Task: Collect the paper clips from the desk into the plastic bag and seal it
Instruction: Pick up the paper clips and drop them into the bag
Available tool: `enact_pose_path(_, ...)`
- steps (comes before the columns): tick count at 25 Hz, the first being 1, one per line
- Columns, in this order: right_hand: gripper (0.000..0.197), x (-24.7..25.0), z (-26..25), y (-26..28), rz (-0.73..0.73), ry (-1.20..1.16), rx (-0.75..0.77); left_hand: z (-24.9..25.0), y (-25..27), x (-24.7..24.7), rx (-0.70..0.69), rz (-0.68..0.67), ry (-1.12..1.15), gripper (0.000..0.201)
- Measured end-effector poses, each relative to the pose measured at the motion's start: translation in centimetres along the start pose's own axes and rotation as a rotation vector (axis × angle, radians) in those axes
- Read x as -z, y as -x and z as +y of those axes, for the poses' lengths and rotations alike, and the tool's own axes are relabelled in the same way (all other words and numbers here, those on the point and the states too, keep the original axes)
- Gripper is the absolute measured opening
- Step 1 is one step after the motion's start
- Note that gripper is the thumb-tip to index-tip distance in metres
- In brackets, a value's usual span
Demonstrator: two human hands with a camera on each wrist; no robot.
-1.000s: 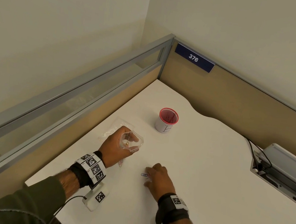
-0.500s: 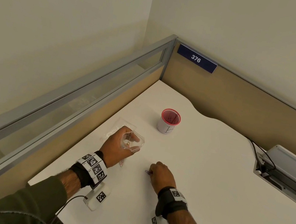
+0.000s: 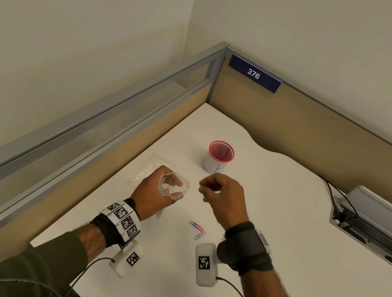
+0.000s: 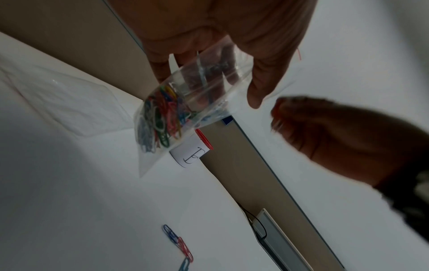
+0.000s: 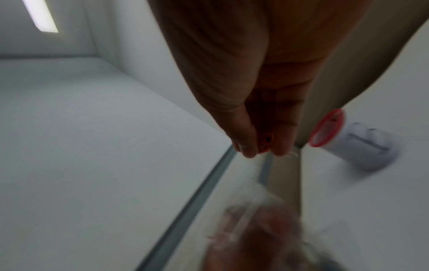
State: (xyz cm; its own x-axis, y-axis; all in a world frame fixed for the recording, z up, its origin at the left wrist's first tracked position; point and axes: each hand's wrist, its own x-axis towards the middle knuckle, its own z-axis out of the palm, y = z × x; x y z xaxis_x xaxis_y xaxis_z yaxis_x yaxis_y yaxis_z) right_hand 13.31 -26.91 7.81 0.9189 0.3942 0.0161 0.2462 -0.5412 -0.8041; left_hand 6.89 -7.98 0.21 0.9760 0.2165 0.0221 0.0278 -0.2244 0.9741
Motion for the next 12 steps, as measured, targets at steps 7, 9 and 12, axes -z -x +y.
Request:
enact_pose_path(7,0.006,-1.8,-5.2,-0.8,-0.136,0.020,0.128,0.8,-0.2,-0.8,0.012,-0.022,-0.090,0.038)
enact_pose_path(9,0.008,-2.2,-5.1,-0.8,-0.132,0.070,0.137,1.0,-0.3,-0.9,0.015,-0.014,-0.089,0.040)
enact_pose_path(12,0.008,-1.6,-4.5,-0.7,-0.039,0.048,0.176,0.8,-0.1,-0.7,-0.007,-0.017,-0.050,0.036)
